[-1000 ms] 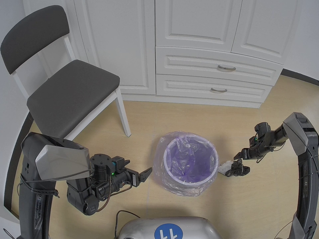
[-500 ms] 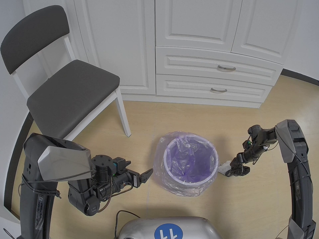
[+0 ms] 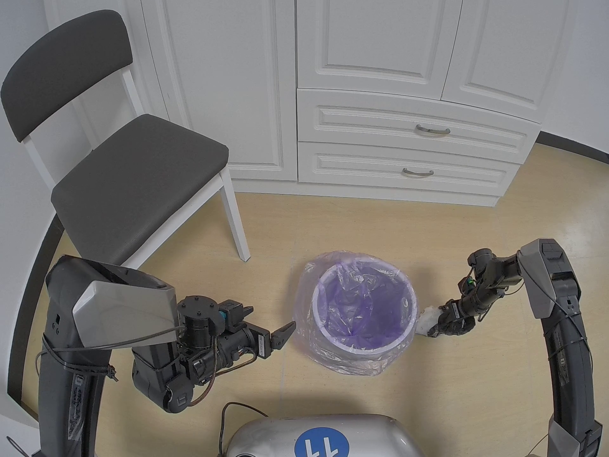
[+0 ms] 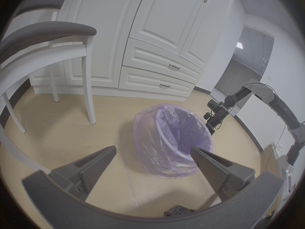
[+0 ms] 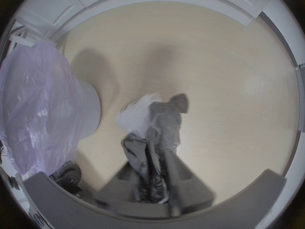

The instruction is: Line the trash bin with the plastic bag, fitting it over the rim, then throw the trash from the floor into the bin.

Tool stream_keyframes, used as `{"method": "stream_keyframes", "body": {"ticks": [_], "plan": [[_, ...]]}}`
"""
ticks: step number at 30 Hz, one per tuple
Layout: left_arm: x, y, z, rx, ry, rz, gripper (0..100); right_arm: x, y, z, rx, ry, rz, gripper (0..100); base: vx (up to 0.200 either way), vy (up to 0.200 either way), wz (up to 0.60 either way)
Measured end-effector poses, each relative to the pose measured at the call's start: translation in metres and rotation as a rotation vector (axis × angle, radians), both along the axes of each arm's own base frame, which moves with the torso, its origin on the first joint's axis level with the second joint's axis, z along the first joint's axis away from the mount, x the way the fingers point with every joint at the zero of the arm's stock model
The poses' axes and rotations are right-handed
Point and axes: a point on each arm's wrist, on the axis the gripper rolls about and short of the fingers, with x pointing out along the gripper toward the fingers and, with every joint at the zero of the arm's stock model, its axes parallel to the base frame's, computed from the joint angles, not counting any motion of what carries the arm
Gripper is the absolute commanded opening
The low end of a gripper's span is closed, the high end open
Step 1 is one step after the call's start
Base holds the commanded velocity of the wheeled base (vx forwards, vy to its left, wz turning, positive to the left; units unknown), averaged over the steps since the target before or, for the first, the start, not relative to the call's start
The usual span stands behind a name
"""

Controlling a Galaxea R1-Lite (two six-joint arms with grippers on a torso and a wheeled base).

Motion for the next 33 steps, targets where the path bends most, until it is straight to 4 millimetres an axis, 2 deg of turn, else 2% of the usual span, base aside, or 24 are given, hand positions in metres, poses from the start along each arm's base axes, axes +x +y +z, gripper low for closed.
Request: {"method": "stream_keyframes", "body": {"ticks": [4,8,12,16,19,24,27,29,33], "plan": [[0.0,0.001,0.002,0.002,-0.005,0.013,100,0.002,-0.003,0.017,0.009,-0.039,-0.002,0,0.0,0.0,0.0],[-0.001,0.001,0.005,0.002,-0.011,0.023,100,-0.003,-0.005,0.048,0.017,-0.098,0.0,0,0.0,0.0,0.0],[-0.002,0.002,0.008,0.003,-0.015,0.03,100,-0.015,-0.003,0.092,0.01,-0.185,0.013,0,0.0,0.0,0.0],[-0.005,0.004,0.013,0.003,-0.021,0.038,100,-0.036,0.001,0.146,-0.005,-0.295,0.033,0,0.0,0.0,0.0],[-0.007,0.007,0.018,0.004,-0.024,0.046,100,-0.058,0.007,0.185,-0.016,-0.378,0.048,0,0.0,0.0,0.0],[-0.013,0.013,0.03,0.007,-0.038,0.07,100,-0.109,0.027,0.241,-0.027,-0.5,0.099,0,0.0,0.0,0.0],[-0.017,0.017,0.042,0.004,-0.061,0.097,100,-0.14,0.047,0.264,-0.019,-0.547,0.141,0,0.0,0.0,0.0],[-0.022,0.02,0.055,-0.004,-0.089,0.118,100,-0.163,0.067,0.278,0.006,-0.581,0.17,0,0.0,0.0,0.0],[-0.03,0.028,0.078,-0.017,-0.141,0.157,100,-0.196,0.096,0.295,0.108,-0.605,0.158,0,0.0,0.0,0.0]]}}
